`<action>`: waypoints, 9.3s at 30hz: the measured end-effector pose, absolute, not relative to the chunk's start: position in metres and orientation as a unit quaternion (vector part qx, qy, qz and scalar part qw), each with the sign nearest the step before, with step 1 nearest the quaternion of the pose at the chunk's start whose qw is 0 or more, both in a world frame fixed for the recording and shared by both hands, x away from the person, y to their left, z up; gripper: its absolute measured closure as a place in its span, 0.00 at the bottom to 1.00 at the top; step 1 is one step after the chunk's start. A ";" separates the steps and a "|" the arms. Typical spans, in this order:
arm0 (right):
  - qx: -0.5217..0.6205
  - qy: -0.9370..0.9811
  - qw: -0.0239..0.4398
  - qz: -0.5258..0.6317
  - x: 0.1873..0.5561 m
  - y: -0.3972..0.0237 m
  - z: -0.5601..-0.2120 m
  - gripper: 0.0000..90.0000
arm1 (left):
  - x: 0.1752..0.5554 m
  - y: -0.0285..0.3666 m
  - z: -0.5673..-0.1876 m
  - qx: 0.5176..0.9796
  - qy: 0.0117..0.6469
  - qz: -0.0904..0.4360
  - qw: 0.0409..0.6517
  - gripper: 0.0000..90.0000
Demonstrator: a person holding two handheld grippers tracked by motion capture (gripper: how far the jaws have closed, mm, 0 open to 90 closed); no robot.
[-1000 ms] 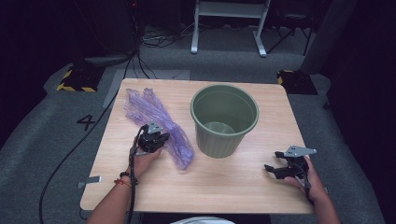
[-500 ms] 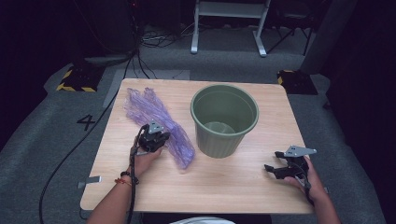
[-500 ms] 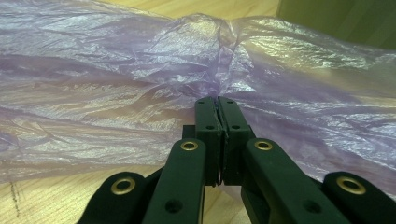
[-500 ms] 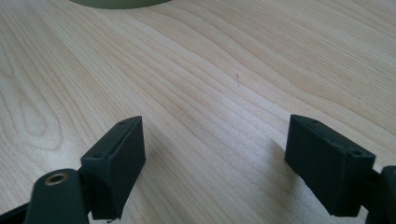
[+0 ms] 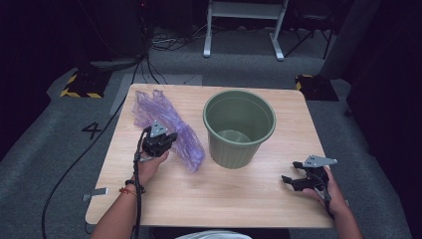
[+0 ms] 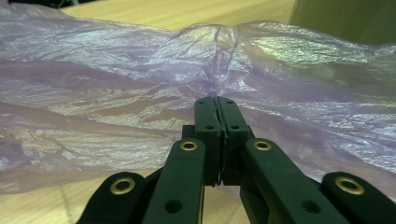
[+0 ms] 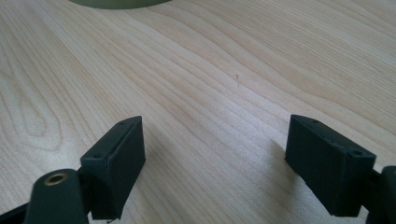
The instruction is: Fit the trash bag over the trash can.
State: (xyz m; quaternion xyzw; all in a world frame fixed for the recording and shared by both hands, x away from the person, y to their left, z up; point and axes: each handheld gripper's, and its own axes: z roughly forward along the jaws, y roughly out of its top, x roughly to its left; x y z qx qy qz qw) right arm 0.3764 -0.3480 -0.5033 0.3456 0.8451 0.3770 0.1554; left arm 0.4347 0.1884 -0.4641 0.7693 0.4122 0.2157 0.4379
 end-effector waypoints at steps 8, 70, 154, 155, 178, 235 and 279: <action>0.348 0.844 0.158 0.376 0.376 -0.348 -0.503 0.22 | 0.439 0.190 -0.439 0.756 0.395 0.227 0.470 0.98; 0.317 0.802 0.205 0.464 0.368 -0.336 -0.440 0.27 | 0.452 0.086 -0.329 0.725 0.328 0.279 0.537 0.98; 0.217 0.819 0.271 0.456 0.408 -0.181 -0.325 0.84 | 0.401 0.027 -0.340 0.772 0.218 0.273 0.531 0.93; 0.214 0.821 0.269 0.455 0.408 -0.181 -0.325 0.88 | 0.400 0.027 -0.340 0.771 0.218 0.272 0.532 0.91; 0.218 0.820 0.259 0.462 0.408 -0.198 -0.334 0.99 | 0.385 0.122 -0.353 0.749 0.300 0.303 0.507 0.24; 0.217 0.836 0.256 0.435 0.414 -0.208 -0.344 1.00 | 0.400 0.141 -0.391 0.785 0.265 0.294 0.477 0.17; 0.147 0.827 0.255 0.479 0.394 -0.163 -0.330 0.45 | 0.377 0.092 -0.360 0.786 0.190 0.336 0.483 1.00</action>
